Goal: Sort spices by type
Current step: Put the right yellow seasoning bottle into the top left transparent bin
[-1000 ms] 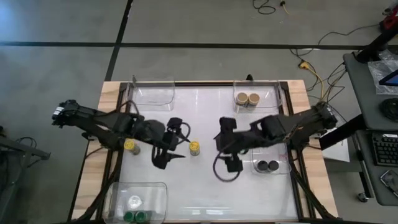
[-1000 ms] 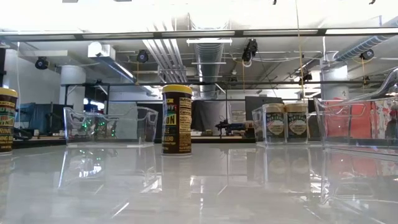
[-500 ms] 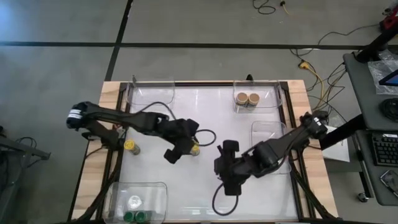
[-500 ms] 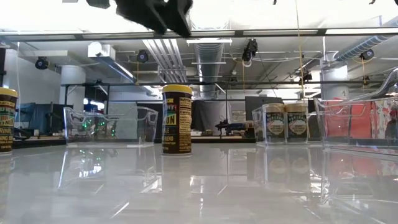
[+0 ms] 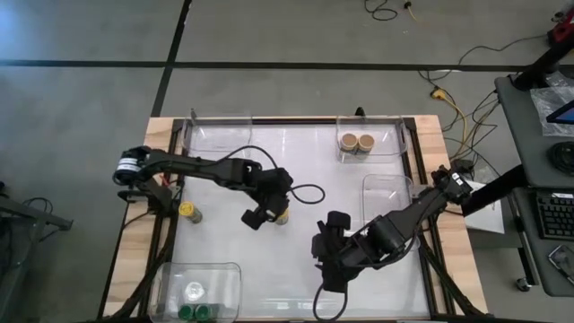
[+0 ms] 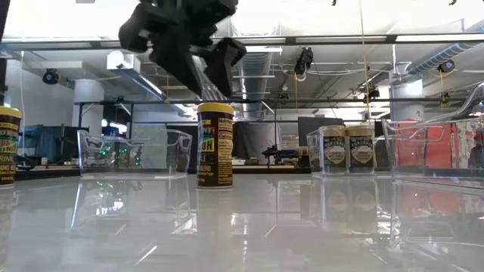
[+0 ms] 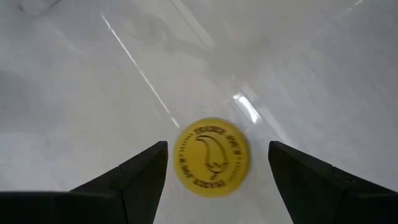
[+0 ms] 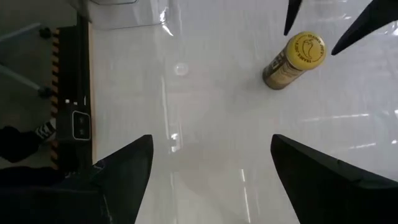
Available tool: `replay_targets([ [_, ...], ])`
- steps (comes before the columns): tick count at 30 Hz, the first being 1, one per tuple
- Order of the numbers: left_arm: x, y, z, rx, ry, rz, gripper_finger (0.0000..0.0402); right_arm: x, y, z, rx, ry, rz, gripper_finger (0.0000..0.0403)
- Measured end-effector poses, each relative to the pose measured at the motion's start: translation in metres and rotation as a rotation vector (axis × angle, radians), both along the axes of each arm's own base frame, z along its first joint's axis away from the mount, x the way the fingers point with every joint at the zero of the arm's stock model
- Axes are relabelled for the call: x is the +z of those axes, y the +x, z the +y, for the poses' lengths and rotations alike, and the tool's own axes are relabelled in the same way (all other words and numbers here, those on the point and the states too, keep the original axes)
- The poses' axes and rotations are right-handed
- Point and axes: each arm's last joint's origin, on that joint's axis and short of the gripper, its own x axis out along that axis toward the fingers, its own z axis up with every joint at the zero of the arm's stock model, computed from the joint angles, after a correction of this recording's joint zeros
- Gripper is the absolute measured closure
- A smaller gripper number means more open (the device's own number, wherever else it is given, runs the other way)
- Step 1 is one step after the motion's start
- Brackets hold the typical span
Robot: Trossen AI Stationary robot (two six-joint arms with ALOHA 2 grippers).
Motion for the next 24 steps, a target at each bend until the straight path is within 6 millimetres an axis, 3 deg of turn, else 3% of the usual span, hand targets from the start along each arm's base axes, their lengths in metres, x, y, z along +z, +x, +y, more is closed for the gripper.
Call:
replay_targets([
  [7, -0.001, 0.014, 0.006, 0.018, 0.008, 0.005, 0.0102, 0.0, 0.0, 0.0, -0.017, 0.006, -0.003, 0.0087],
  [14, -0.017, 0.016, 0.006, -0.074, 0.054, 0.08, 0.006, 0.0, 0.0, 0.0, -0.042, 0.021, -0.004, 0.0099],
  [24, -0.029, 0.021, 0.006, -0.097, 0.063, 0.104, 0.0081, 0.0, 0.0, 0.0, -0.059, 0.032, -0.004, 0.0102],
])
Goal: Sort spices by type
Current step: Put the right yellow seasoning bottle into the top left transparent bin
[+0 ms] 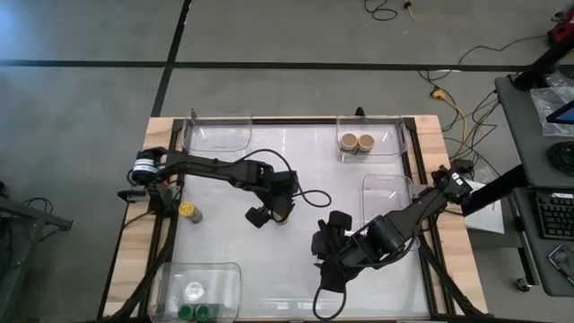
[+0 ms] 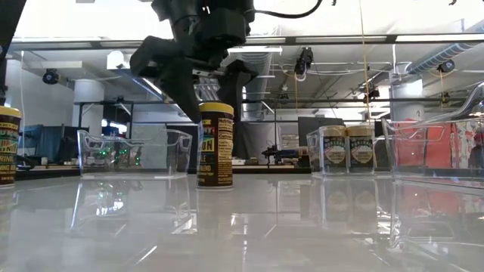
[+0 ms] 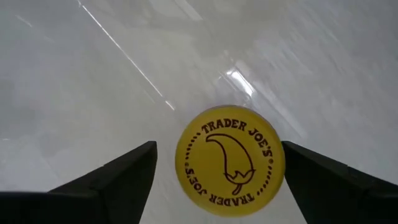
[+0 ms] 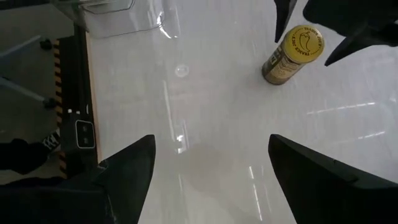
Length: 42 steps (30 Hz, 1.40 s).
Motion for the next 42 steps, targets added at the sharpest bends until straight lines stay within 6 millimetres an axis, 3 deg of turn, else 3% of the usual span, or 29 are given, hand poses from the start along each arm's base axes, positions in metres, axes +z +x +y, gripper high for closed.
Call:
replay_targets([
  [8, -0.003, 0.005, 0.0, 0.026, -0.01, -0.019, 0.0114, 0.0, 0.0, 0.0, -0.008, 0.006, 0.0, 0.0116],
  [15, -0.004, 0.004, 0.001, 0.066, -0.026, -0.01, 0.0183, 0.0, 0.0, 0.0, -0.007, 0.014, 0.004, 0.0127],
  [18, -0.002, 0.004, 0.001, 0.114, -0.044, -0.001, 0.019, 0.001, 0.0, 0.0, -0.007, 0.016, 0.002, 0.0131],
  [21, 0.011, 0.004, 0.001, 0.165, -0.065, -0.012, 0.019, 0.007, -0.001, 0.0, -0.007, 0.024, -0.011, 0.0136],
  [24, 0.04, -0.004, 0.005, 0.204, -0.082, -0.041, 0.019, 0.013, -0.003, -0.002, -0.007, 0.022, -0.009, 0.014],
  [28, 0.077, -0.029, 0.023, 0.282, -0.098, -0.078, 0.019, 0.02, -0.005, -0.003, -0.007, 0.029, -0.019, 0.0145],
  [34, 0.131, -0.096, 0.073, 0.495, -0.097, -0.184, 0.019, 0.021, -0.005, -0.003, -0.001, 0.026, -0.021, 0.0139],
  [38, 0.149, -0.141, 0.112, 0.682, -0.069, -0.27, 0.019, 0.021, -0.005, -0.003, 0.0, 0.025, -0.022, 0.0135],
  [42, 0.151, -0.175, 0.151, 0.863, -0.02, -0.29, 0.019, 0.021, -0.005, -0.003, 0.006, 0.021, -0.021, 0.0138],
])
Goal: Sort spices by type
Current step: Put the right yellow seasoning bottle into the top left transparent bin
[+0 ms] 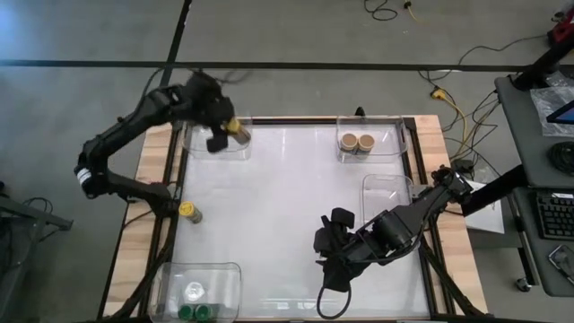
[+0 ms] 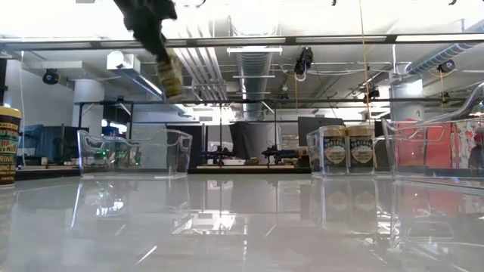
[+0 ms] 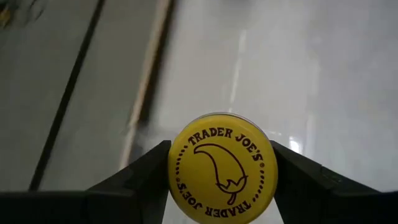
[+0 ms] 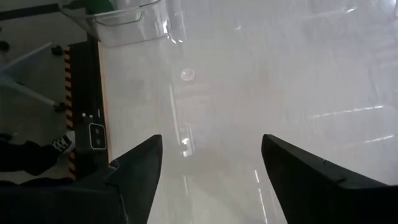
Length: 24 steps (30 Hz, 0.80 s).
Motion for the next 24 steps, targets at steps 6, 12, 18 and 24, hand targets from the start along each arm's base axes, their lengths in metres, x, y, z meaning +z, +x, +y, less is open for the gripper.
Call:
replay_targets([
  [6, -0.02, -0.016, 0.048, 0.156, -0.044, 0.074, 0.019, 0.0, 0.0, -0.001, -0.004, 0.002, 0.0, 0.0142],
  [12, -0.051, -0.005, 0.067, 0.071, -0.11, 0.2, 0.019, 0.0, 0.0, -0.001, -0.016, 0.009, 0.0, 0.0134],
  [18, -0.081, 0.006, 0.08, 0.072, -0.178, 0.261, 0.019, 0.0, 0.0, -0.001, -0.013, 0.007, 0.001, 0.0138],
  [24, -0.112, 0.004, 0.079, 0.107, -0.199, 0.299, 0.019, 0.0, 0.0, -0.001, 0.007, -0.007, 0.001, 0.0146],
])
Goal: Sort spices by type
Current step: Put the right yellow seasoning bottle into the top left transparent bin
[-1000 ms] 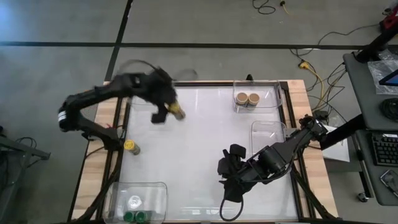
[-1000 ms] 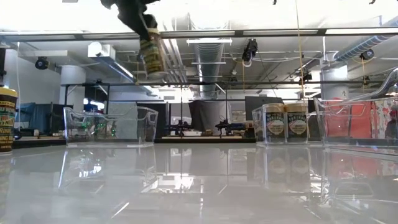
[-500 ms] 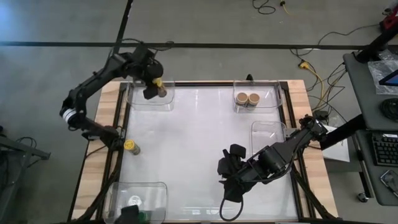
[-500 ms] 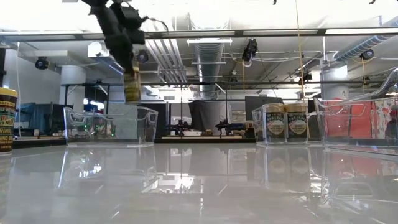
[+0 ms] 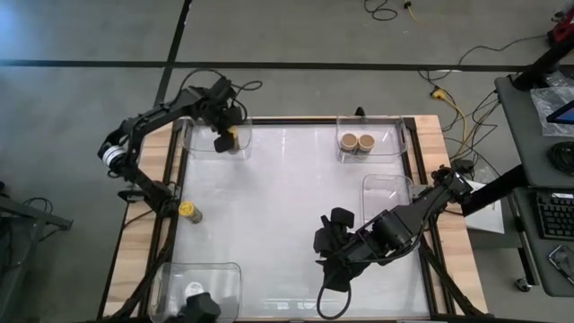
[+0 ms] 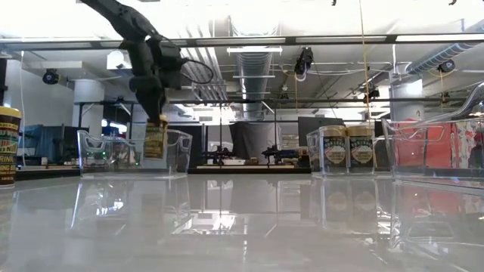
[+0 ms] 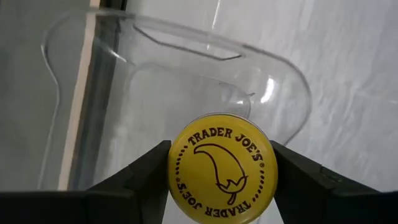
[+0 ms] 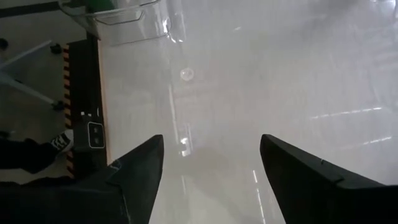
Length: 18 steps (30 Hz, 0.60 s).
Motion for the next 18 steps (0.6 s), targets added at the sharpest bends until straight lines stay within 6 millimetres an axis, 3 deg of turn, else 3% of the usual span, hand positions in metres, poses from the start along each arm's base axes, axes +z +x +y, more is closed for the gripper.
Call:
replay_targets([
  [13, -0.024, -0.011, -0.014, 0.055, -0.012, -0.011, 0.019, 0.0, 0.004, -0.007, 0.004, -0.043, -0.01, 0.0125],
  [18, -0.024, -0.009, -0.012, 0.077, 0.011, -0.036, 0.019, 0.0, 0.004, -0.007, 0.01, -0.047, -0.01, 0.0116],
])
